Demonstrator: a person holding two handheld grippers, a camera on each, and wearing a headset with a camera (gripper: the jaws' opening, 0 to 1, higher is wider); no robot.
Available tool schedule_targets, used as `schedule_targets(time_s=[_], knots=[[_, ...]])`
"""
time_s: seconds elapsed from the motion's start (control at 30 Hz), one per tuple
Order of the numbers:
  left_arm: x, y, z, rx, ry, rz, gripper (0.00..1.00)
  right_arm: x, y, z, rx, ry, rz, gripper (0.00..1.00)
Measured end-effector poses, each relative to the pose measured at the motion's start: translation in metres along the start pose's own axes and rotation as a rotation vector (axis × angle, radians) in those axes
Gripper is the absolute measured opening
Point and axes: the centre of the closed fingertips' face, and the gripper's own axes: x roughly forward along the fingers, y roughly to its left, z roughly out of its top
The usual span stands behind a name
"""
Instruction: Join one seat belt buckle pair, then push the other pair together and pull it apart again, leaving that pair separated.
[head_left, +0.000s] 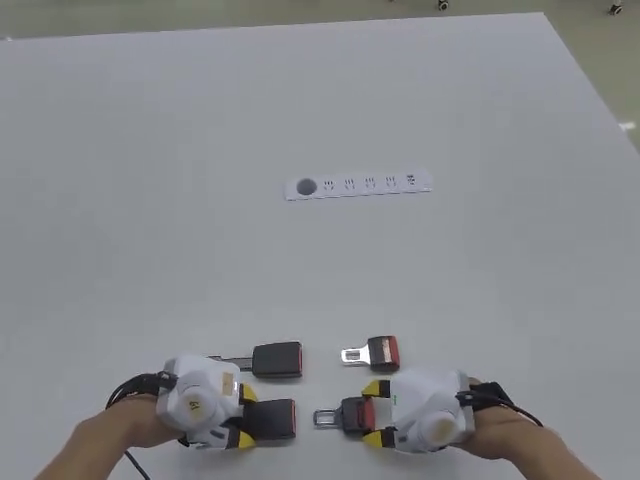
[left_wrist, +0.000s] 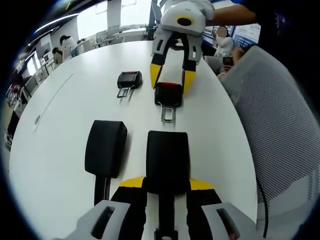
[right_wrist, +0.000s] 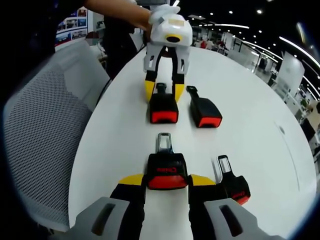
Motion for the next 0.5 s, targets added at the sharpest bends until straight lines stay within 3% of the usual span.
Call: schedule_targets(time_s=[0.5], knots=[[-0.001,0.0,0.0,0.006,0.005,-0.003,0.31,0.013,0.001,0.016,-0.005,-0.017,0.011,0.3]])
